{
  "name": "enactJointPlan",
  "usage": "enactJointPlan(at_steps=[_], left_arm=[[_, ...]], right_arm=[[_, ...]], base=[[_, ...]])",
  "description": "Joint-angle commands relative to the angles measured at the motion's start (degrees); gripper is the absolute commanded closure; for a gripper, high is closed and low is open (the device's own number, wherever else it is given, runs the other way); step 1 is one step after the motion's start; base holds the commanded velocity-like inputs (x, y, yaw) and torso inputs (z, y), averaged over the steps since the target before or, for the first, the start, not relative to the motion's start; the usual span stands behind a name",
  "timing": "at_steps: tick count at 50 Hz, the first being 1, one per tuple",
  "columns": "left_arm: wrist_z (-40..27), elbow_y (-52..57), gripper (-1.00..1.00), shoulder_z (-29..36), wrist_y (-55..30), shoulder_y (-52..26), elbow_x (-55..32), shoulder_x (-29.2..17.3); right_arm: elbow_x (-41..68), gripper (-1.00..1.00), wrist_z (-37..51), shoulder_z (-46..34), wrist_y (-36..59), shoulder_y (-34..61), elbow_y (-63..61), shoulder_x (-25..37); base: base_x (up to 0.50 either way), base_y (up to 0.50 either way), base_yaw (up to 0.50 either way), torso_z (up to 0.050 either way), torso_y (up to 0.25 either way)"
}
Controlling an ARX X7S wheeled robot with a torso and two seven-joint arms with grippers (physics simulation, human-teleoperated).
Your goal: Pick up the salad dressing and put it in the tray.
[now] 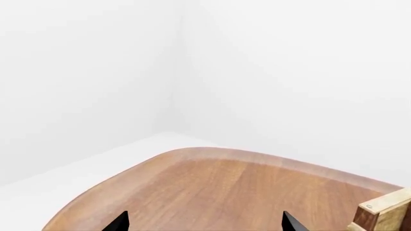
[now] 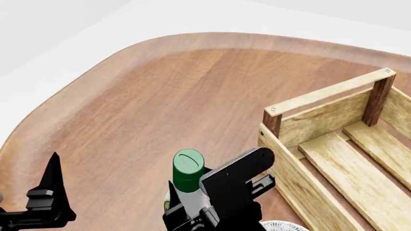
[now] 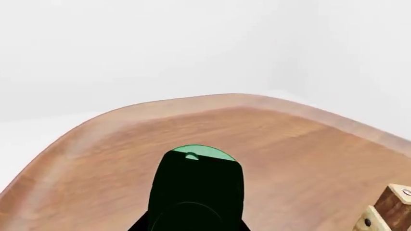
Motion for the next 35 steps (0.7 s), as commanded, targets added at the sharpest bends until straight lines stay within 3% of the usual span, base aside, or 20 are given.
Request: enactJointPlan(at_steps=[1,35], left_arm=[[-0.1,-0.4,-1.0,0.3,0.1,-0.2,0.0,-0.2],[-0.4,-1.1,-1.0,1.4,1.2,0.1,0.5,-0.7]], right_arm=[[2.3,1.0,2.6,4.1,6.1,2.6,-6.8,2.3],[3.9,1.0,9.2,14.0,14.2,9.8,-7.2,8.1]], base=[[0.0,0.0,0.0,0.0,0.0],[0.0,0.0,0.0,0.0,0.0]])
